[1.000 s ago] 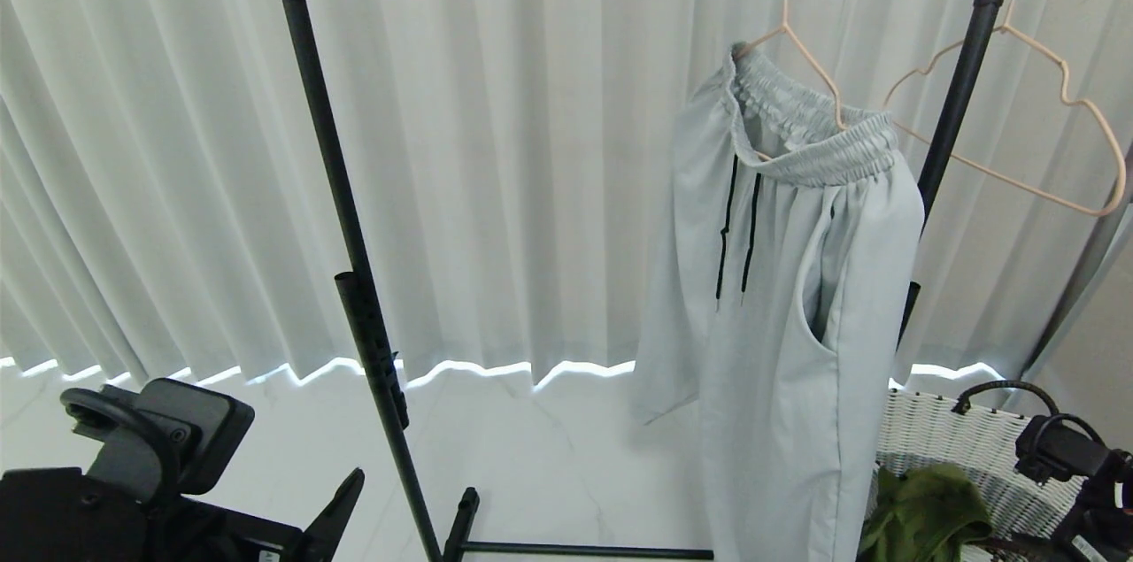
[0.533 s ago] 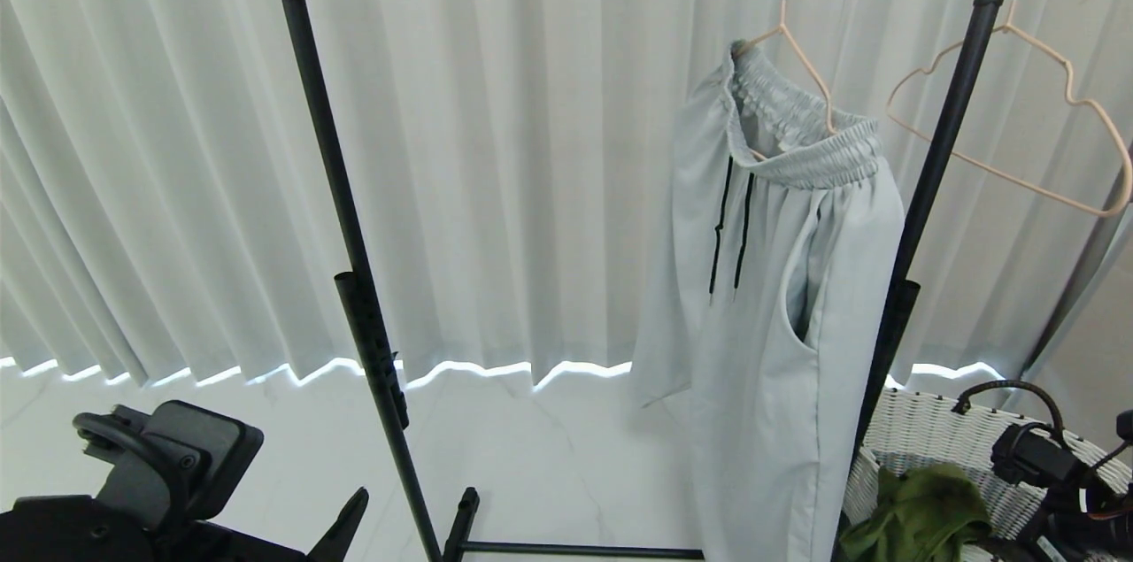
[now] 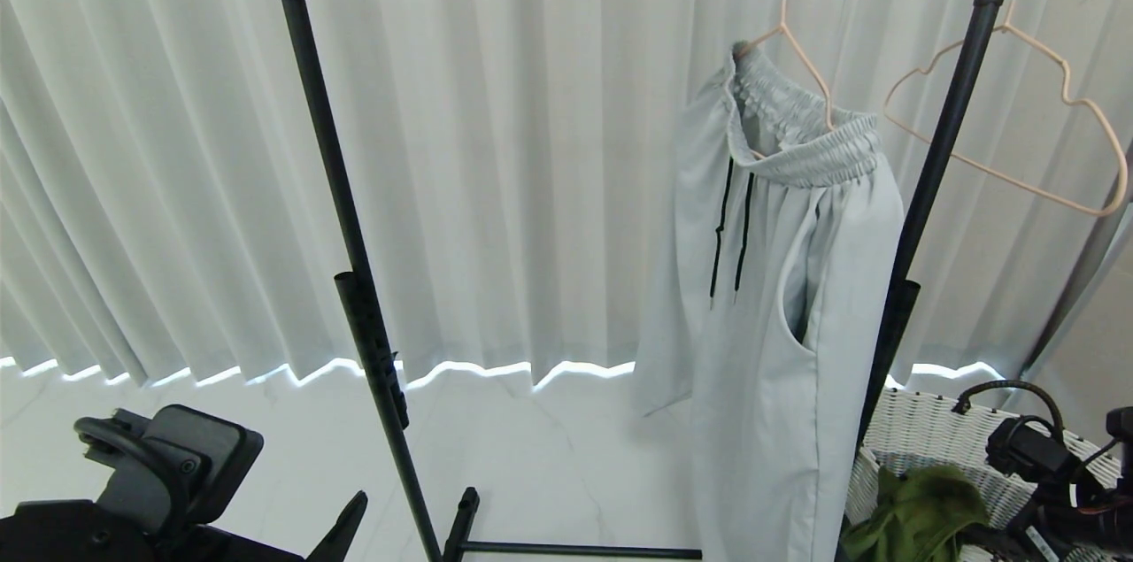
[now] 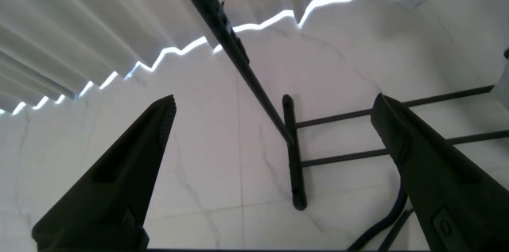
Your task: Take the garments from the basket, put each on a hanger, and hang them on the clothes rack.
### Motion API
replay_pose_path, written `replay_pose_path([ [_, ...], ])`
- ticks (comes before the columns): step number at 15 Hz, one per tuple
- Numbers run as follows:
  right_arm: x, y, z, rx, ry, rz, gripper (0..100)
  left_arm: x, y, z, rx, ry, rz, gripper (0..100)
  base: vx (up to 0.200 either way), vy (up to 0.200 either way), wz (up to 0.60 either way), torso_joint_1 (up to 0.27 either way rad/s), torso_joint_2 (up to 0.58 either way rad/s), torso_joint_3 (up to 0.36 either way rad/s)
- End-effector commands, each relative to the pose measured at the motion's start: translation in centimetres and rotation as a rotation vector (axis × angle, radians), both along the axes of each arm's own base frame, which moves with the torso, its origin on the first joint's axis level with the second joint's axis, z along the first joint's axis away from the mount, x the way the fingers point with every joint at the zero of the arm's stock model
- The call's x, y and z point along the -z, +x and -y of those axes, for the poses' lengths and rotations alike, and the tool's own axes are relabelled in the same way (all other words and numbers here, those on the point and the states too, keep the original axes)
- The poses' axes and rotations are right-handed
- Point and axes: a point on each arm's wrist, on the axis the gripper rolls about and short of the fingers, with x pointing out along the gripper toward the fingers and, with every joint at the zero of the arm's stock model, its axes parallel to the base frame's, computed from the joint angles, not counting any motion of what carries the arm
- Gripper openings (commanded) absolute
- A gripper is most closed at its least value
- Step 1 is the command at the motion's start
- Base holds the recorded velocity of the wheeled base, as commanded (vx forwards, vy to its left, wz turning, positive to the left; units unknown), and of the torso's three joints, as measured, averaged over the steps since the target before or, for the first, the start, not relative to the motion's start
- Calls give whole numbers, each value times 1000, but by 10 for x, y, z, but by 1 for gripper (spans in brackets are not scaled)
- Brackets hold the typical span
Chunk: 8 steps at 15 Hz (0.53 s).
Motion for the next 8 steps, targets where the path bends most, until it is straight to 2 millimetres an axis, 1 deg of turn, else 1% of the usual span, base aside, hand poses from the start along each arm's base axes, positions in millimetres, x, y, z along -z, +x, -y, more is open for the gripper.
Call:
replay_pose_path([
  [1,-2,1,0,-4,-2,9,100,0,0,0,-1,-2,2,100,0,0,0,0,0,0],
  [4,-5,7,3,7,-22,32,100,-1,0,0,-1,-6,5,100,0,0,0,0,0,0],
  [8,-5,8,4,13,-29,34,100,-2,0,-1,-2,-9,8,100,0,0,0,0,0,0],
])
